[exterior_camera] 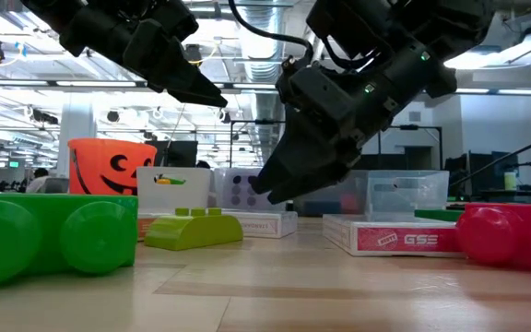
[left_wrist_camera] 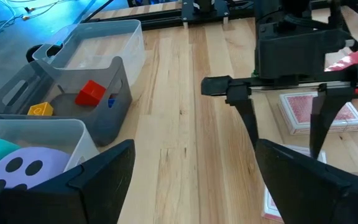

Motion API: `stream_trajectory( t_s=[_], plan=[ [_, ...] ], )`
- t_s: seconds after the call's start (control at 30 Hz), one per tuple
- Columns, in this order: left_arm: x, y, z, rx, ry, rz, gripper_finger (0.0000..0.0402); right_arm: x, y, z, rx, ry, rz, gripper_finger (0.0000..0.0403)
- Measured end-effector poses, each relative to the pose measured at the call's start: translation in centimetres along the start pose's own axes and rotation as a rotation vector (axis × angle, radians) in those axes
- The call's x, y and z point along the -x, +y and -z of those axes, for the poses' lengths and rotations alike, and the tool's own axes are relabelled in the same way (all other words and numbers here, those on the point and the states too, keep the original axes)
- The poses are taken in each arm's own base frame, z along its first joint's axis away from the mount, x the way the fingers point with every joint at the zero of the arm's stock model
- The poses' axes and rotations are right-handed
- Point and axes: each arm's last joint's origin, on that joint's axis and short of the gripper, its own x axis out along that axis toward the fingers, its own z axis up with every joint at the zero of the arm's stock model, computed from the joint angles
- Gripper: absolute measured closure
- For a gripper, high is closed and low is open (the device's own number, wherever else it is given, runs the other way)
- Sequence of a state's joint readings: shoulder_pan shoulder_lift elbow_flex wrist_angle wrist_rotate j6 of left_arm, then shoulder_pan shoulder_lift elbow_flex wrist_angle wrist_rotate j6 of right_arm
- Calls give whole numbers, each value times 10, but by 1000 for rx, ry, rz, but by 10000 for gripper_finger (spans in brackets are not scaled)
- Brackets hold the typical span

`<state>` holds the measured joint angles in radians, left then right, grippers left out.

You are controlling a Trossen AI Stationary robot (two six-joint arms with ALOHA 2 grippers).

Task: Pick & Place Toys
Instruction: Put the top red deck of cards into the right transparent bin

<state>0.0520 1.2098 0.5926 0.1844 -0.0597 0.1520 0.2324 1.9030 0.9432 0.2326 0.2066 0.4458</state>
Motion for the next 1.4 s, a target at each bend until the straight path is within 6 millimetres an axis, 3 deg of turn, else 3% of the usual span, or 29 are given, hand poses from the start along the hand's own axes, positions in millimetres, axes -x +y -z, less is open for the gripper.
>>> stream_trajectory(
  t_s=[0.63,0.73,0.9,1.17,1.4],
  plan=[
    [0,0,0,0,0,2,73,4,15,9,71,26,-31,132],
    [0,0,0,0,0,2,72,5,19,12,82,45,-56,101],
    [0,0,0,0,0,-2,72,7,25,17,101,61,-56,14],
    [0,0,0,0,0,-1,77,7,25,16,98,29,-18,58],
    [0,0,0,0,0,0,77,7,25,16,98,27,-21,60]
  ],
)
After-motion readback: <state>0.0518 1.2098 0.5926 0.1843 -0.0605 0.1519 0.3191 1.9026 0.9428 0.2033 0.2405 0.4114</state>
